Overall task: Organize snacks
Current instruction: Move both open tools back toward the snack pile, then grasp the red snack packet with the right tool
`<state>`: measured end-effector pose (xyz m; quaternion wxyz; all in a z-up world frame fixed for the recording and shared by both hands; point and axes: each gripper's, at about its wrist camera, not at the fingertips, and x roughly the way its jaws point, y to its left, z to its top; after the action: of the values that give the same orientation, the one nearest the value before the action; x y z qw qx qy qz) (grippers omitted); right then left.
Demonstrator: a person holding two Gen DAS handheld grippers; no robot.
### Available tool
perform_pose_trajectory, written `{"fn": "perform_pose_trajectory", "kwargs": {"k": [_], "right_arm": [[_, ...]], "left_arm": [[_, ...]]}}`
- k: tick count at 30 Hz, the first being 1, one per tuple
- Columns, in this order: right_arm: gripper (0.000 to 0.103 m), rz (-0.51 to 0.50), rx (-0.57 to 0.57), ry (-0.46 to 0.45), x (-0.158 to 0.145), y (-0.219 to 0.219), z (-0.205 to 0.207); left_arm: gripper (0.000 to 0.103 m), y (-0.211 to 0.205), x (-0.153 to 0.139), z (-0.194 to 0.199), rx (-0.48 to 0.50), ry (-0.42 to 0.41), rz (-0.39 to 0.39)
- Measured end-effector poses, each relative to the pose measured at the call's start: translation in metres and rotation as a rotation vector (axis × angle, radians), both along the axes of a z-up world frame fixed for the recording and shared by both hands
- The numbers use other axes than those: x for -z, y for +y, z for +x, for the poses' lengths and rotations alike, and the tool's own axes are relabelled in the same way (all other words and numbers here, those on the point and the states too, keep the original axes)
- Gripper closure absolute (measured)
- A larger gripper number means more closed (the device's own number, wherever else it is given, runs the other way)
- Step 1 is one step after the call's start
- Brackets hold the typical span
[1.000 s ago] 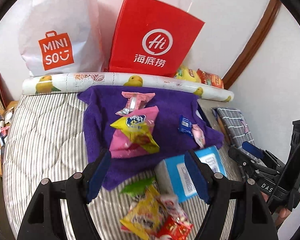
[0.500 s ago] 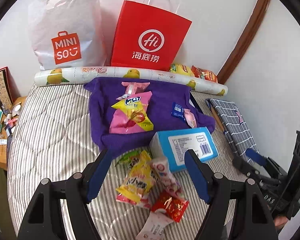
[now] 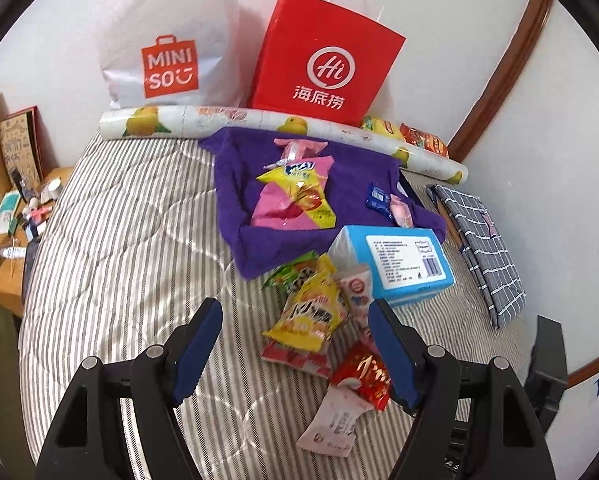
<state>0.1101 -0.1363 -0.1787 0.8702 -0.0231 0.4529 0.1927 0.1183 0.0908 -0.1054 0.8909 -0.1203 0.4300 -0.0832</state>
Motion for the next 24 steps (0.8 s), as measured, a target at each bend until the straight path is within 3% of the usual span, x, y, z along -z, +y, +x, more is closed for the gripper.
{"fn": "perform_pose_trajectory", "kwargs": {"k": [7, 15, 20, 24], "right_arm": [[0.051, 0.001, -0.024, 0.013, 0.013, 0.012, 0.007], [0.049, -0.063, -0.032, -0.004, 0.029, 0.027, 0.007], [0.058, -0.068, -0.046, 0.0, 0.026, 0.024, 0.002], [0.06, -0.064, -0.046, -0.008, 0.017, 0.018, -0.007]], "left_arm": [[0.029, 0.012, 0.01, -0.004, -0.009, 0.024, -0.014], [0.029, 0.015, 0.016, -0.004, 0.011, 0.037, -0.03], [0.029, 0.013, 0.02, -0.003, 0.019, 0.049, -0.041], [0.029, 0.013, 0.023, -0.002, 0.023, 0.056, -0.041]]}}
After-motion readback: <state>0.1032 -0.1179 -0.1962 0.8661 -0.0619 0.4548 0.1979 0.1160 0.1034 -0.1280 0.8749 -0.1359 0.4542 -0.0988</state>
